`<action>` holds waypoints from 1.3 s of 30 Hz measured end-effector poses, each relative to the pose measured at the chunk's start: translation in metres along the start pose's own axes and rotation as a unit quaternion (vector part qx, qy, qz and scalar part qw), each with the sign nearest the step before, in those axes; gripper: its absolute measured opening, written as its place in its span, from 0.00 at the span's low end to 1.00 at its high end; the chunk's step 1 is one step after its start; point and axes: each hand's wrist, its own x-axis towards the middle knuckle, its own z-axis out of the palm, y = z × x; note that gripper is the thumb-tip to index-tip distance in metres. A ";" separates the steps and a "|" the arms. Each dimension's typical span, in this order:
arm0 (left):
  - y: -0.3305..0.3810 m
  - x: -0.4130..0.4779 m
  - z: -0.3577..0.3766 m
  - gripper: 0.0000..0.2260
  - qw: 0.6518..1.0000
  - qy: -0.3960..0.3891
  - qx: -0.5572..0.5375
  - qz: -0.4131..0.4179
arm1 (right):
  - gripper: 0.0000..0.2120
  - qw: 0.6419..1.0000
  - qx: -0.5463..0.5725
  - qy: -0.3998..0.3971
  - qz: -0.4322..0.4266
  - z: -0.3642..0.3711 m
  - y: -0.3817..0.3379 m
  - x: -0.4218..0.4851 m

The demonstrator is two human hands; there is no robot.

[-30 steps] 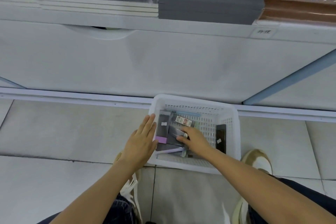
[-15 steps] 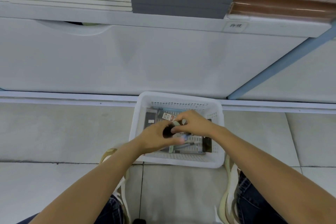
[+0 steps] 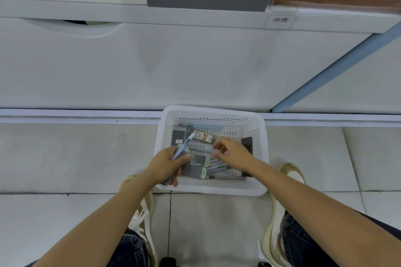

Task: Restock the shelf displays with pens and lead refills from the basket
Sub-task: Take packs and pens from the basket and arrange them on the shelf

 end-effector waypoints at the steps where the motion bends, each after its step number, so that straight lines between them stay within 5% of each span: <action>1: -0.002 -0.001 -0.001 0.13 1.000 0.024 -0.003 -0.005 | 0.17 0.999 -0.041 -0.021 0.001 0.010 0.003 -0.002; 5: -0.002 -0.001 0.001 0.14 0.999 0.039 -0.001 -0.011 | 0.30 0.982 -0.189 0.005 -0.023 0.044 0.007 -0.005; 14: -0.001 -0.001 0.003 0.11 1.000 0.026 0.004 -0.008 | 0.13 0.991 -0.084 -0.102 -0.013 0.036 0.024 -0.002; 24: 0.000 0.002 0.002 0.12 0.998 0.045 -0.051 0.004 | 0.12 0.998 0.059 -0.020 -0.007 -0.025 0.027 0.003; 26: 0.004 0.003 0.003 0.11 0.992 0.078 -0.099 0.009 | 0.10 0.994 0.108 0.007 -0.013 -0.029 0.015 0.002; 30: 0.013 0.006 0.010 0.12 0.969 0.102 -0.225 0.007 | 0.11 0.984 0.147 -0.083 -0.054 -0.012 -0.025 0.002; 34: 0.019 0.003 0.013 0.13 0.916 0.153 -0.370 0.001 | 0.14 0.946 0.308 -0.082 -0.056 0.017 -0.056 -0.003; 39: 0.014 0.001 0.005 0.15 0.921 0.198 -0.337 0.008 | 0.07 0.923 0.371 -0.087 -0.053 0.027 -0.062 0.002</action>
